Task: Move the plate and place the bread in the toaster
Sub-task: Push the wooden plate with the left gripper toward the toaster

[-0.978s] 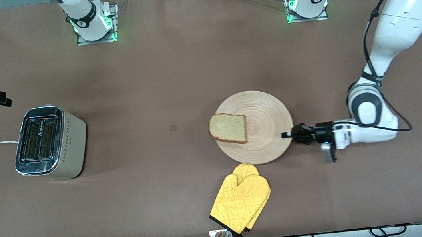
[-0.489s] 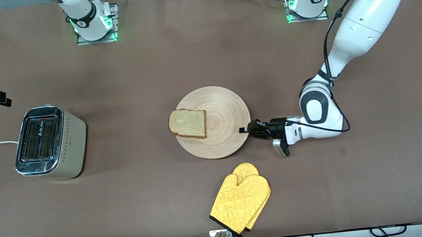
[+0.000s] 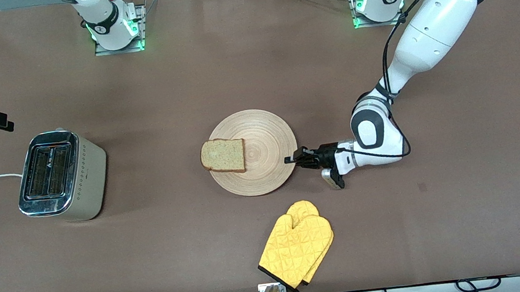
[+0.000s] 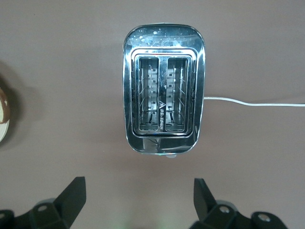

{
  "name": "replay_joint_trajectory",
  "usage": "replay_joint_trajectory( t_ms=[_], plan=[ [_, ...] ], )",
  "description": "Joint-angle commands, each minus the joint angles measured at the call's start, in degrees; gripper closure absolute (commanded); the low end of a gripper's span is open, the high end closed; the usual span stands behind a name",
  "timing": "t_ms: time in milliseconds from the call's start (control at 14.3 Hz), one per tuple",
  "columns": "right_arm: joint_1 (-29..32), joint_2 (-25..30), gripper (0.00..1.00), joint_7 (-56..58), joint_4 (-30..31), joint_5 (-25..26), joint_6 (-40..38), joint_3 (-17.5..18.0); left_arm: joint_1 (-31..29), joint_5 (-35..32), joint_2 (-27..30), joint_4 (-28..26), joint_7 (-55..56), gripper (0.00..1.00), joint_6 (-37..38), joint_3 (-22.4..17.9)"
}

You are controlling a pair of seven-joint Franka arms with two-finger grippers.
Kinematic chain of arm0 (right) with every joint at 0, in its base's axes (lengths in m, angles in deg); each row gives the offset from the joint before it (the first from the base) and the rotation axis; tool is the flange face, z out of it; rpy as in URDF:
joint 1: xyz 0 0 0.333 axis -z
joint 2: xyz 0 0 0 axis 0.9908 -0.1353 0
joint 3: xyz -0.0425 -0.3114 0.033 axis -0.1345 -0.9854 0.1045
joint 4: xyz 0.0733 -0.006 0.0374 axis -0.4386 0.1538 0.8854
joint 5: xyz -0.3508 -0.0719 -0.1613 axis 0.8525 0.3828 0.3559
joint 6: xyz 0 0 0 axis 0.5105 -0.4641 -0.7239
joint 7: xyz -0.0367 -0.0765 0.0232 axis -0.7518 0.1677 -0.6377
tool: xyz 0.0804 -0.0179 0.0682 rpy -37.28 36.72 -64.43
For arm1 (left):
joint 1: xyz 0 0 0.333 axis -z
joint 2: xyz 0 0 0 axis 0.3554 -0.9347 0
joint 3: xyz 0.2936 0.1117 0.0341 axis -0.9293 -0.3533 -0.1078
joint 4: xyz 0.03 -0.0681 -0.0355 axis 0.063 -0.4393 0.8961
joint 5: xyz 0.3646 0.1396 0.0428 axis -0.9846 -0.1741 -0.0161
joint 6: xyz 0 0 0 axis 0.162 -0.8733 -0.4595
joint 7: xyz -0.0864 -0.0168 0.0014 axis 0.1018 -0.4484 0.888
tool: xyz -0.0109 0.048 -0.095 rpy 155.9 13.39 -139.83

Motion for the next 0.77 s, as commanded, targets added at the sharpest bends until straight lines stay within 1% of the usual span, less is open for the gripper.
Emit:
replay_joint_trajectory(
  t_ms=[0,140,209,279,349,489,698],
  plan=[
    [0.44,-0.15,0.00,-0.23,-0.75,-0.23,-0.19,0.19,-0.89,2.26,0.54,-0.77,-4.75,0.00,-0.42,0.33],
    [0.44,-0.15,0.00,-0.23,-0.75,-0.23,-0.28,0.19,-3.43,2.00,0.89,-1.99,-6.87,0.00,0.45,0.07],
    [0.44,-0.15,0.00,-0.23,-0.75,-0.23,-0.28,0.19,-5.27,1.65,1.24,-2.52,-8.01,0.00,2.54,-0.02],
    [0.44,-0.15,0.00,-0.23,-0.75,-0.23,-0.45,0.19,-7.03,1.47,1.42,-2.61,-8.28,0.00,7.00,-0.46],
    [0.35,-0.15,0.00,-0.23,-0.75,-0.31,-0.63,0.19,-8.70,-0.18,1.51,-2.35,-8.28,0.00,10.61,-1.33],
    [0.26,-0.07,0.00,-0.32,-0.75,-0.49,-0.80,0.28,-12.48,-9.03,1.86,-0.60,-8.28,0.00,17.39,-2.30],
    [0.08,0.02,0.00,-0.23,-0.84,-3.38,-2.81,0.54,-18.37,-21.08,2.12,1.68,-8.20,0.00,26.18,-2.22]
  ],
)
